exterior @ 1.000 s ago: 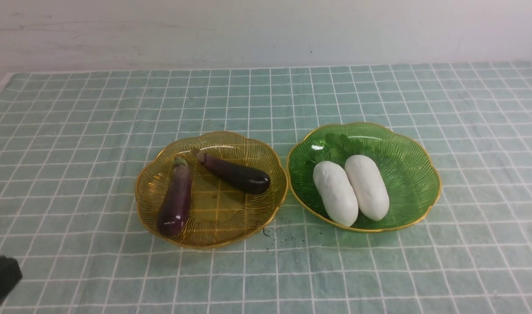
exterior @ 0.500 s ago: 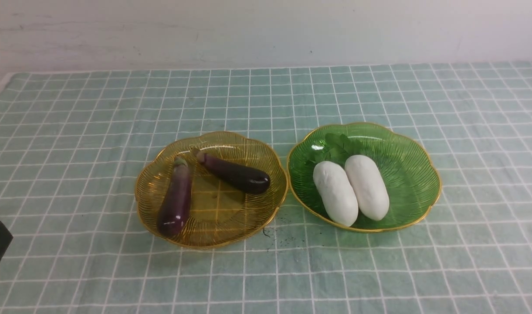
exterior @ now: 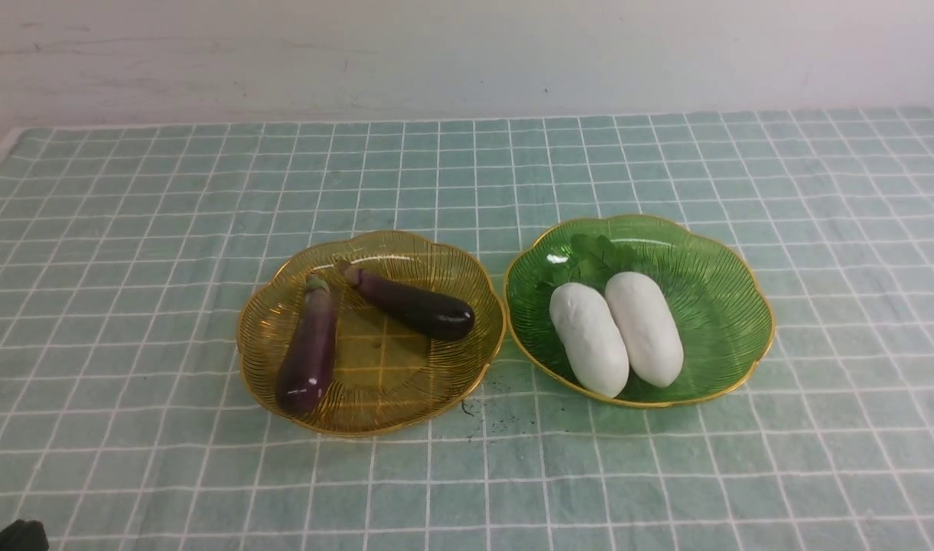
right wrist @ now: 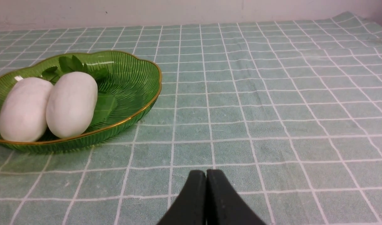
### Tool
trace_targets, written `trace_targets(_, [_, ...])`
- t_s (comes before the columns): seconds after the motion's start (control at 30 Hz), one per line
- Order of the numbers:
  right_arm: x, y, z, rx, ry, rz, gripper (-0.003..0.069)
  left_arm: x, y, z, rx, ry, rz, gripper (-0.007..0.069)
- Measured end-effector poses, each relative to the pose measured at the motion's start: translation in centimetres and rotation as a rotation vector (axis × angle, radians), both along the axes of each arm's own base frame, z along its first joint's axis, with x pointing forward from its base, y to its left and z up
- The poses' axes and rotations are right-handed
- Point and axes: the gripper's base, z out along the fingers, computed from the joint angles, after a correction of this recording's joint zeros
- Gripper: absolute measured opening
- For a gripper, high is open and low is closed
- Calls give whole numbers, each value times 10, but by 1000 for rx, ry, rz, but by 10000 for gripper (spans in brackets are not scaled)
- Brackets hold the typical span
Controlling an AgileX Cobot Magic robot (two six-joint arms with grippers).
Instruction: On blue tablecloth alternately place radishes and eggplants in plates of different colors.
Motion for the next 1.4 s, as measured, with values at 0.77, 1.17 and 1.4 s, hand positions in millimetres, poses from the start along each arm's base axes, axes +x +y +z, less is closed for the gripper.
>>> trace_targets(0.77, [0, 0, 0, -1, 0, 0, -15, 4, 5, -28, 31, 45, 69, -7])
trace_targets(1.17, [0, 0, 0, -1, 0, -1, -15, 4, 5, -28, 31, 45, 69, -7])
trace_targets(1.4, [0, 0, 0, -1, 0, -1, -15, 4, 5, -28, 31, 45, 70, -7])
